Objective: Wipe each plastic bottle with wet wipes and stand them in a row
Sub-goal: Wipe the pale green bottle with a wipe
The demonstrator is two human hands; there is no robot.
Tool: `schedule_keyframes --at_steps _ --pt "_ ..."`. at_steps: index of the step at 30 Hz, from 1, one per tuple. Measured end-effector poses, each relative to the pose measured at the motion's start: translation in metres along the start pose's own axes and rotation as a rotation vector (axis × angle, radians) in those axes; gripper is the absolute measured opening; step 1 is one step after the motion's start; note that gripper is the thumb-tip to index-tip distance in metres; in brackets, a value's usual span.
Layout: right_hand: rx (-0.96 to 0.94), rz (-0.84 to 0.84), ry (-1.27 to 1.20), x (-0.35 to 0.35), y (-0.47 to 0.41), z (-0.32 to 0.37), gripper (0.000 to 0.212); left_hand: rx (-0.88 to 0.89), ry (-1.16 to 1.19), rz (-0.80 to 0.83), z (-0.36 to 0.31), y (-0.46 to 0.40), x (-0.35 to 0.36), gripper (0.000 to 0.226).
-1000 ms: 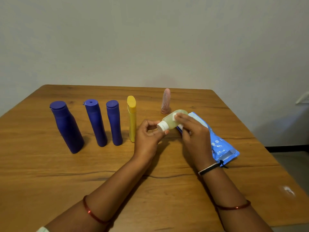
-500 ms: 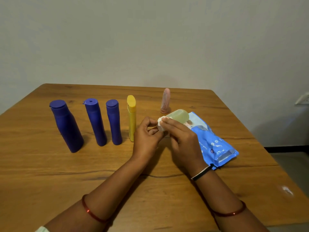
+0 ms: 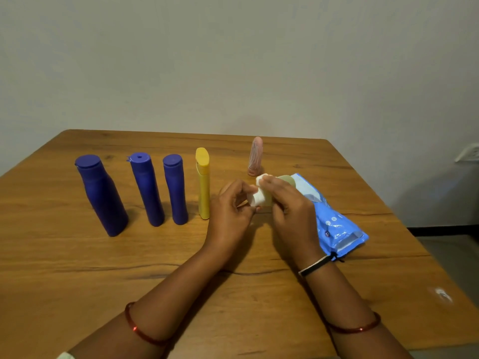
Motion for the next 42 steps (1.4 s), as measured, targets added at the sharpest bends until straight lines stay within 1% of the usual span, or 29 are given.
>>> schedule_keyframes --at_steps 3,7,10,12,13,15,18,21,25,29,31,33,35,38,40,42 --pt "-0.041 0.028 0.016 0.002 -0.001 0.003 0.050 0.071 -0.073 -0.007 -0.005 0.001 0.000 0.032" --pt "0.076 -0.051 0.126 -0.018 -0.004 -0.024 0.050 0.133 -0.101 -0.004 -0.009 0.002 0.002 0.039" --pt "0.164 -0.122 0.228 -0.034 -0.003 -0.045 0.046 0.127 -0.079 -0.004 -0.009 0.001 0.001 0.044" --pt "0.197 -0.160 0.236 -0.038 -0.001 -0.050 0.043 0.120 -0.053 -0.009 -0.009 -0.001 -0.001 0.049" --pt "0.192 -0.166 0.232 -0.037 -0.001 -0.047 0.043 0.119 -0.050 -0.008 -0.010 -0.001 -0.001 0.050" --pt "0.145 -0.144 0.201 -0.030 -0.002 -0.035 0.045 0.114 -0.053 0.005 -0.010 -0.001 0.000 0.044" --pt "0.027 -0.047 0.059 -0.009 -0.002 -0.008 0.047 0.114 -0.077 0.029 -0.009 0.000 0.002 0.033" --pt "-0.063 0.026 0.021 0.001 -0.002 0.007 0.043 0.135 -0.118 0.039 -0.010 0.001 0.002 0.031" --pt "0.037 -0.028 0.092 -0.013 -0.005 -0.015 0.049 0.145 -0.128 0.039 -0.008 0.000 0.004 0.033" --pt "0.135 -0.112 0.205 -0.031 -0.004 -0.037 0.046 0.076 -0.013 0.025 -0.004 -0.001 0.003 0.043" --pt "0.148 -0.156 0.199 -0.035 -0.003 -0.039 0.045 0.008 0.060 0.030 0.001 -0.001 0.004 0.042" --pt "0.125 -0.156 0.163 -0.031 -0.003 -0.033 0.046 -0.054 0.139 0.043 0.005 0.000 0.005 0.037" --pt "0.077 -0.116 0.079 -0.021 -0.003 -0.021 0.049 -0.105 0.201 0.049 0.010 -0.001 0.005 0.033" --pt "-0.023 -0.011 -0.030 -0.004 -0.001 0.001 0.052 -0.175 0.285 0.046 0.014 -0.003 0.002 0.028" --pt "-0.084 0.063 -0.052 0.004 0.001 0.011 0.049 -0.192 0.306 0.037 0.014 -0.003 0.000 0.027" --pt "-0.106 0.081 -0.031 0.005 0.000 0.011 0.046 -0.205 0.310 0.036 0.014 -0.003 0.001 0.028"
Point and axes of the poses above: each hand's wrist, its own y-axis away from the middle knuckle, its own x-axis out of the palm, z = x × y, the point moved 7 cm from there along -y, towards the middle knuckle, and after that the axes turned 10 degrees about -x, right-handed, at the moved point
